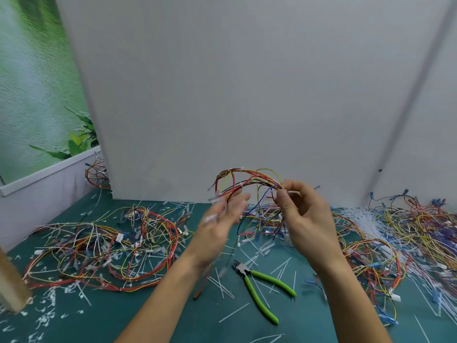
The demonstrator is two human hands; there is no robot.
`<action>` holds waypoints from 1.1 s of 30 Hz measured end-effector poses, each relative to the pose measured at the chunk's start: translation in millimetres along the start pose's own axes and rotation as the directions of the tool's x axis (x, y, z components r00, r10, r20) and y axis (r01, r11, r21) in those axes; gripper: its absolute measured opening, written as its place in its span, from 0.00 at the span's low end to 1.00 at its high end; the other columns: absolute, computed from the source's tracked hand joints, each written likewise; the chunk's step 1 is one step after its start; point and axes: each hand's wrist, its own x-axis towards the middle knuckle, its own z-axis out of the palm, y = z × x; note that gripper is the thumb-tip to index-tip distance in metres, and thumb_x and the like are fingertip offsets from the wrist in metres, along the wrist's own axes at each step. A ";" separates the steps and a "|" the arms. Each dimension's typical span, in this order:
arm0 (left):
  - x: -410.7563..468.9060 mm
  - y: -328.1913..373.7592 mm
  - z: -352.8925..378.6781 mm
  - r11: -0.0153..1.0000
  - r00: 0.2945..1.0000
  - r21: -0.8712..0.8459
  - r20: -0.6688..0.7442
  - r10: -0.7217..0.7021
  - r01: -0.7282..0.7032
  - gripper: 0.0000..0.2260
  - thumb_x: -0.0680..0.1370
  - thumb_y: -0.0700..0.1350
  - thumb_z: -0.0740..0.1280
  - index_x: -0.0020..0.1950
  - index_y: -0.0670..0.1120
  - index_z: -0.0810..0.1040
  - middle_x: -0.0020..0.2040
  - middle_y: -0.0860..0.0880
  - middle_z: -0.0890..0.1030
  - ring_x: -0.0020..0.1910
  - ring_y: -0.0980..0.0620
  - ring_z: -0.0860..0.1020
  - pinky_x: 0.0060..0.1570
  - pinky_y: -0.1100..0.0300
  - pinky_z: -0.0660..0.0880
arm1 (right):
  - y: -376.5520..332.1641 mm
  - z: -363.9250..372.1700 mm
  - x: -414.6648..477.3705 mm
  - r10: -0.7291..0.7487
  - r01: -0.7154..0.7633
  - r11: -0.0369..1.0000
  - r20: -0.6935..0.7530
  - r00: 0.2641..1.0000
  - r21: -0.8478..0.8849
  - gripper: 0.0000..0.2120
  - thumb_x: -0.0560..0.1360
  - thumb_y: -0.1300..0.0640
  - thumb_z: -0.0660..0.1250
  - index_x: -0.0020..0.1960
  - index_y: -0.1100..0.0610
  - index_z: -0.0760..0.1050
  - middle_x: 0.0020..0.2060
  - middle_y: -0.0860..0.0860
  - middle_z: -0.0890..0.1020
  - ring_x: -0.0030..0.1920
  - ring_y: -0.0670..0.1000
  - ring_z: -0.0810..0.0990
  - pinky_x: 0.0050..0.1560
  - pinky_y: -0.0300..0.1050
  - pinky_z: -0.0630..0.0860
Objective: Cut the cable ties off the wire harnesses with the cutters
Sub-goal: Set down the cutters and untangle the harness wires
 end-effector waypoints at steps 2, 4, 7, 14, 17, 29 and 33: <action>0.5 6.2 -2.0 0.994 0.993 -0.056 -0.086 0.087 -0.092 0.21 0.77 0.64 0.65 0.63 0.54 0.82 0.66 0.52 0.81 0.65 0.49 0.79 0.60 0.49 0.73 | -1.1 -4.4 1.3 -0.012 0.012 1.000 0.044 0.999 0.002 0.03 0.79 0.51 0.69 0.51 0.50 0.78 0.39 0.51 0.82 0.41 0.48 0.78 0.42 0.42 0.74; 1.0 12.1 -2.3 0.979 0.980 -0.143 -0.153 0.126 -0.148 0.23 0.76 0.64 0.67 0.61 0.48 0.82 0.63 0.46 0.83 0.61 0.44 0.81 0.53 0.50 0.75 | -0.5 -6.5 2.5 -0.021 0.023 0.999 0.094 0.995 -0.028 0.06 0.77 0.50 0.69 0.51 0.52 0.78 0.42 0.46 0.82 0.43 0.46 0.80 0.44 0.40 0.75; 3.1 15.5 -3.2 0.959 0.966 -0.228 -0.234 0.115 -0.169 0.24 0.75 0.59 0.72 0.60 0.41 0.81 0.57 0.41 0.85 0.54 0.42 0.84 0.45 0.56 0.77 | 0.2 -7.3 3.0 -0.027 0.041 0.995 0.147 0.989 -0.094 0.02 0.80 0.55 0.70 0.52 0.52 0.78 0.47 0.48 0.83 0.49 0.49 0.82 0.51 0.49 0.78; 2.9 15.6 -5.8 0.899 0.973 -0.402 -0.211 0.093 -0.173 0.22 0.71 0.45 0.77 0.49 0.28 0.76 0.49 0.40 0.86 0.47 0.45 0.85 0.40 0.60 0.78 | -0.8 -7.3 2.4 -0.057 0.077 0.992 0.194 0.979 -0.101 0.06 0.79 0.63 0.71 0.50 0.53 0.78 0.52 0.52 0.80 0.51 0.50 0.83 0.54 0.45 0.79; 1.4 16.2 -6.6 0.935 0.973 -0.311 -0.202 0.111 -0.171 0.09 0.71 0.46 0.77 0.44 0.40 0.84 0.46 0.42 0.86 0.47 0.46 0.84 0.45 0.57 0.76 | -0.6 -6.7 2.8 -0.073 0.097 0.989 0.195 0.978 -0.113 0.07 0.78 0.64 0.73 0.49 0.55 0.77 0.52 0.53 0.80 0.52 0.50 0.84 0.56 0.43 0.79; -11.2 19.9 -7.3 0.925 0.955 0.271 0.201 0.217 -0.267 0.27 0.68 0.48 0.81 0.65 0.56 0.77 0.61 0.53 0.82 0.61 0.49 0.81 0.59 0.50 0.79 | 8.8 -11.0 7.6 -0.060 0.046 0.991 -0.112 0.992 -0.122 0.14 0.78 0.68 0.69 0.45 0.48 0.82 0.39 0.47 0.86 0.40 0.44 0.84 0.43 0.40 0.80; -6.9 25.8 -14.7 0.984 0.966 -0.066 0.190 0.176 -0.166 0.33 0.67 0.52 0.80 0.69 0.47 0.72 0.67 0.46 0.79 0.62 0.44 0.79 0.53 0.49 0.78 | 8.6 -16.6 11.0 -0.022 0.021 1.000 -0.235 0.972 -0.009 0.18 0.77 0.69 0.70 0.43 0.46 0.85 0.37 0.47 0.86 0.37 0.42 0.83 0.39 0.33 0.77</action>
